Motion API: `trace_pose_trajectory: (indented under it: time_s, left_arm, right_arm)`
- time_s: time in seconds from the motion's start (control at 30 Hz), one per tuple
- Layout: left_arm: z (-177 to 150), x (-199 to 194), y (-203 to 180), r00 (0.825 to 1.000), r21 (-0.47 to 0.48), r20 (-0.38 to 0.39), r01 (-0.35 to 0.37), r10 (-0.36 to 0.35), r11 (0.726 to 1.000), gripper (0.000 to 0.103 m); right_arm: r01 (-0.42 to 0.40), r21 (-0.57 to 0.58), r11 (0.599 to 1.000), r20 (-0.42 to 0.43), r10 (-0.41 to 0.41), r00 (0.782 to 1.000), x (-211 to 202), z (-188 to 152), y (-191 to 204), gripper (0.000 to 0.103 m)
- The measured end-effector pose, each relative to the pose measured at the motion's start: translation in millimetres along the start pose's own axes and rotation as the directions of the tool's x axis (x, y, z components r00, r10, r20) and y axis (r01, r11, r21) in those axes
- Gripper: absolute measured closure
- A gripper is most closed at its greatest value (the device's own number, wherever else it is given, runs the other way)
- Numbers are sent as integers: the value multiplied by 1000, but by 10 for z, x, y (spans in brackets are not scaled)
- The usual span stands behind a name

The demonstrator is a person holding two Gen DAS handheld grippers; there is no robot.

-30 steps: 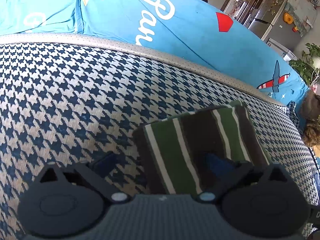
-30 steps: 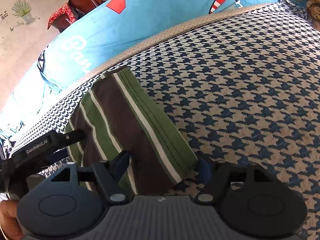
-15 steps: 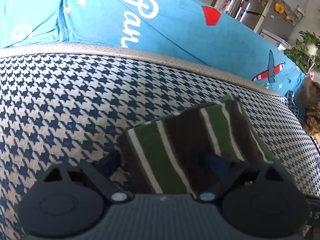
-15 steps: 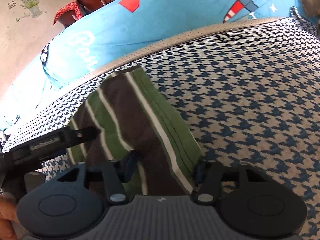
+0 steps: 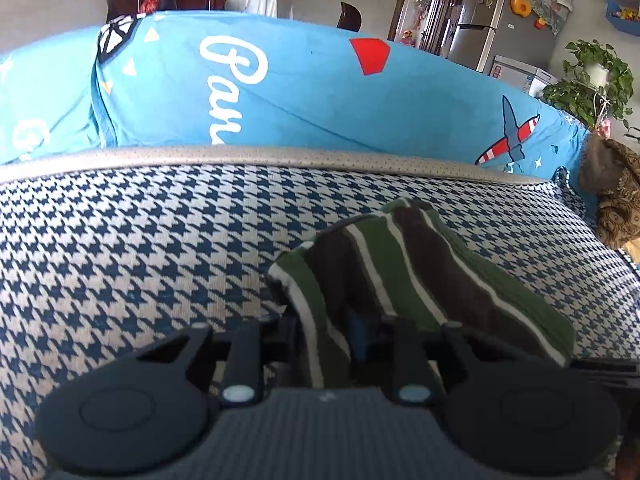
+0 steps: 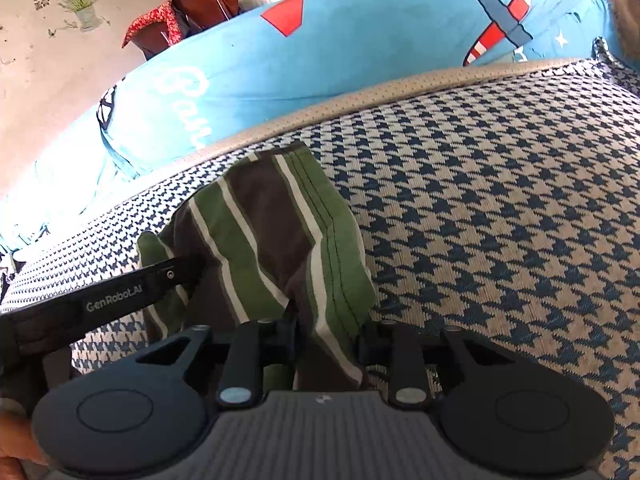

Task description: Fold clothes

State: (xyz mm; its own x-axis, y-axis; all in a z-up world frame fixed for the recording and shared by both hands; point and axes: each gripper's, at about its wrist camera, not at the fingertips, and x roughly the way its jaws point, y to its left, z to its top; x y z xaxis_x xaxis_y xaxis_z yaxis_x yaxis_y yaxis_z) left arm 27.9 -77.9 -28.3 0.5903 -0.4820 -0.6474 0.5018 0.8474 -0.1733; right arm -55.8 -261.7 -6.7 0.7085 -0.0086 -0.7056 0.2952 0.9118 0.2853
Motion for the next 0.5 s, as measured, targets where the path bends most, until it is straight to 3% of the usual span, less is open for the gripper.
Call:
trace_pose_trajectory:
  time_s: [0.5]
  left_arm:
    - [72,-293,-22,992,19,76,-97,96,995,84]
  right_arm:
    - [-9,-79,997,78,15,997,-185,39,187,77]
